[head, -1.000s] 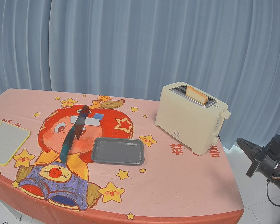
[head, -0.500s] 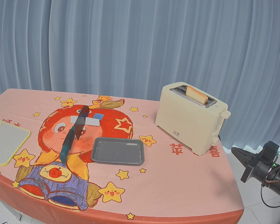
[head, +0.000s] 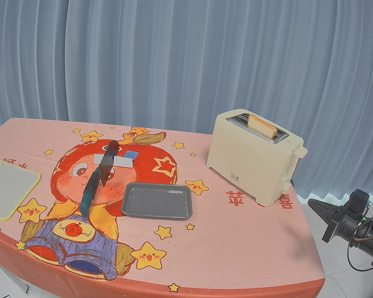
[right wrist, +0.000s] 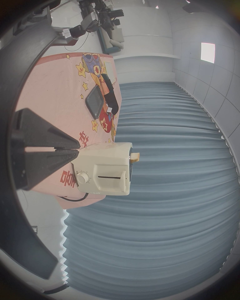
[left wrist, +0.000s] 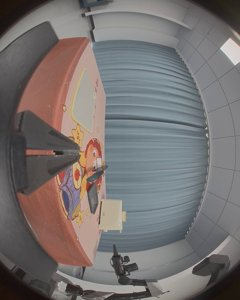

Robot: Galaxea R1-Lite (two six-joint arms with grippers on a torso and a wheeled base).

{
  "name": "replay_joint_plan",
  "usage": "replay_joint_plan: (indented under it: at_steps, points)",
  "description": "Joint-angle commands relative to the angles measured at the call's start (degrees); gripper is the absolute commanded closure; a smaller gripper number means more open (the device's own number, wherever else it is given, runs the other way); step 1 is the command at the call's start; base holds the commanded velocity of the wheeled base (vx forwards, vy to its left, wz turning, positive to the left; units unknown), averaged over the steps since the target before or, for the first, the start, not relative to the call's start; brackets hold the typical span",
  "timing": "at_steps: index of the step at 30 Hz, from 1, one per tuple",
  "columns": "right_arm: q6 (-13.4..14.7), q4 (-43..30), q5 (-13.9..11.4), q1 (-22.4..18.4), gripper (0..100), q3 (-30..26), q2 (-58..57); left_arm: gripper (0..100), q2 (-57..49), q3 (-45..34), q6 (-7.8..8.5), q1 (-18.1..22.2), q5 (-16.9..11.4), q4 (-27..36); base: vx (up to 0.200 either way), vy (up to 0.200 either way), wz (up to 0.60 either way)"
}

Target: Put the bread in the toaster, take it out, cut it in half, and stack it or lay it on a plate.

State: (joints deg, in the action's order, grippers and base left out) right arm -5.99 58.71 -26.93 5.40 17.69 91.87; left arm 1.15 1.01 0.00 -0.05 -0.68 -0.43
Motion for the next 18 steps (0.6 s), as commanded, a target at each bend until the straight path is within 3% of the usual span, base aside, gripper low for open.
replay_joint_plan:
  at_steps: [1,7,18]
  points:
    - [0.0,0.1,-0.8,-1.2,100,0.3,1.1,100,0.0,-1.0,0.0,0.0,0.0,0.0,0.0,0.0,0.0]
    - [-0.1,0.2,-4.9,-2.0,100,0.7,3.4,100,0.0,-1.0,0.0,0.0,0.0,0.0,0.0,0.0,0.0]
    - [0.0,0.7,-5.4,-5.1,100,3.4,9.2,100,0.0,-1.0,0.0,0.0,0.0,0.0,0.0,0.0,0.0]
